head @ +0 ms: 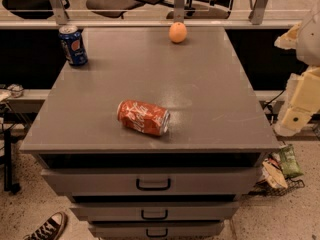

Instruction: Move coke can near pepsi can

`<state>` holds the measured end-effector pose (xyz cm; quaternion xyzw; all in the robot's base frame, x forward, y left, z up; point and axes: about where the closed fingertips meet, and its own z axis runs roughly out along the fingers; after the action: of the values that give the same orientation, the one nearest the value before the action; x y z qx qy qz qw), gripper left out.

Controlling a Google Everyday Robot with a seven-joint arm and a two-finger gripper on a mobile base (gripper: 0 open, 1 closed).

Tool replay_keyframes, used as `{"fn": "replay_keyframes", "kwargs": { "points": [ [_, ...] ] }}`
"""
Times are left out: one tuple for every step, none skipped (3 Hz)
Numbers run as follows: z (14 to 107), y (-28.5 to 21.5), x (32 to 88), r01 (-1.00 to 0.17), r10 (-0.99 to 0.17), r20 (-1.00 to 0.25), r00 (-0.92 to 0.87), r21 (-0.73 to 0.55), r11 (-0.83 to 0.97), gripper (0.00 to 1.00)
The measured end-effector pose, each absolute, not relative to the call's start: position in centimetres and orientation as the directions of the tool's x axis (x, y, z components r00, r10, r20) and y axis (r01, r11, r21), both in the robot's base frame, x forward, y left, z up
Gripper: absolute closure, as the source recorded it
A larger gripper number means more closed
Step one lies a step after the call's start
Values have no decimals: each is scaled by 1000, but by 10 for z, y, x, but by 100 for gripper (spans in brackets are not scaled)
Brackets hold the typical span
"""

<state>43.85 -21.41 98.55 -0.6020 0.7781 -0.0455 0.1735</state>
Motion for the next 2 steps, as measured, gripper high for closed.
{"fn": "replay_keyframes", "kwargs": {
  "points": [
    [986,-214,438,-921,-953,-215,-215,-280,271,0],
    [970,-196,452,-927,-950,-240,-200,-267,262,0]
  ]
}}
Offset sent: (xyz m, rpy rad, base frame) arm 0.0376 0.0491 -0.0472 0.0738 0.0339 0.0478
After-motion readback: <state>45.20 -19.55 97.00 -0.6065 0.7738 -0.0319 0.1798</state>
